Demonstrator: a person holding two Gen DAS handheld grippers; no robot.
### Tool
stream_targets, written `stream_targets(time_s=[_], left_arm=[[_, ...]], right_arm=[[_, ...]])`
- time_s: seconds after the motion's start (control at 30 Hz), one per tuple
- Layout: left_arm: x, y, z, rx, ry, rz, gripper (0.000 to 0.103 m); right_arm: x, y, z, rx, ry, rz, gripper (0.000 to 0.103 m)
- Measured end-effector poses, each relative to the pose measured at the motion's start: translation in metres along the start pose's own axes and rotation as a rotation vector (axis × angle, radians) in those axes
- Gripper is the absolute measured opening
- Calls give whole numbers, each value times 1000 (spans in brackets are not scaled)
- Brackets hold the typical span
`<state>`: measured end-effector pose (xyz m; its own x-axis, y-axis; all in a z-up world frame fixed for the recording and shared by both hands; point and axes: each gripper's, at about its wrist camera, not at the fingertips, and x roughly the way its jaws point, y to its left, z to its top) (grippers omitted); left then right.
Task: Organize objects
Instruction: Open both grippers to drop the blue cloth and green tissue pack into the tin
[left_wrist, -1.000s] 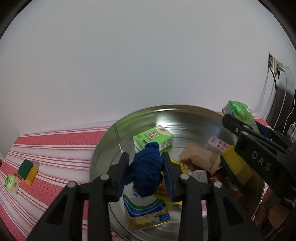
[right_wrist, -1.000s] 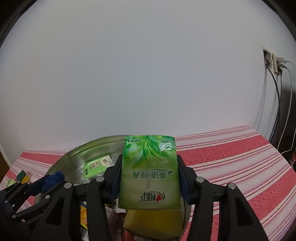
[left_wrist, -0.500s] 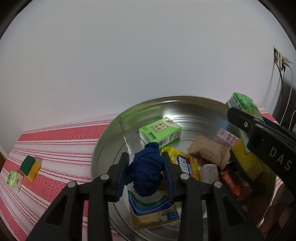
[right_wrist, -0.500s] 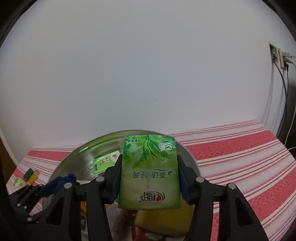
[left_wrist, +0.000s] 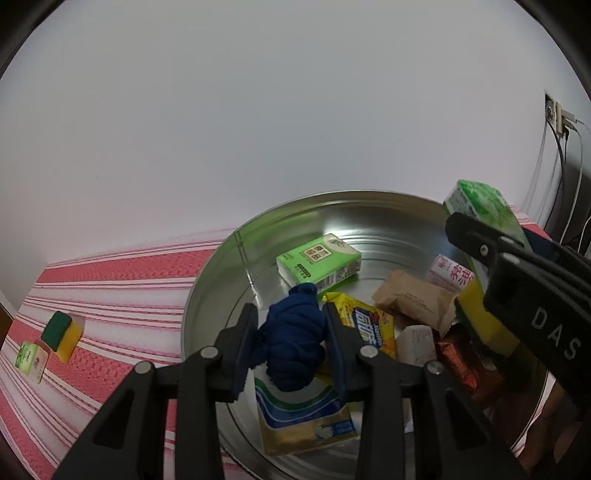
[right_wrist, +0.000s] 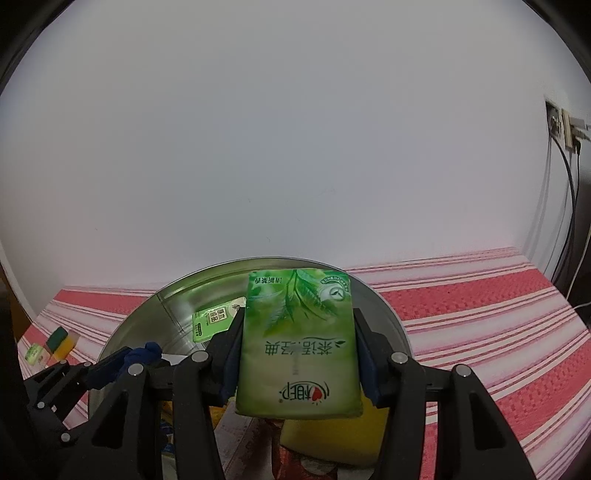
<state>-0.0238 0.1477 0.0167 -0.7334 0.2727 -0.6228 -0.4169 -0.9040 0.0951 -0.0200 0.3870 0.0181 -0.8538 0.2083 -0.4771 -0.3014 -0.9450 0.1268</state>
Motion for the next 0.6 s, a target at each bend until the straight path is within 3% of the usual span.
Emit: stream_targets(time_s=[0.43,0.6], left_arm=[[4,-4,-2,9,8,3,35],[5,-8,-3,26,12,12,35]], right_arm=[[-17,3,-14,-25,-7,-24,55],[-23,10,-16,-26,21,4,55]])
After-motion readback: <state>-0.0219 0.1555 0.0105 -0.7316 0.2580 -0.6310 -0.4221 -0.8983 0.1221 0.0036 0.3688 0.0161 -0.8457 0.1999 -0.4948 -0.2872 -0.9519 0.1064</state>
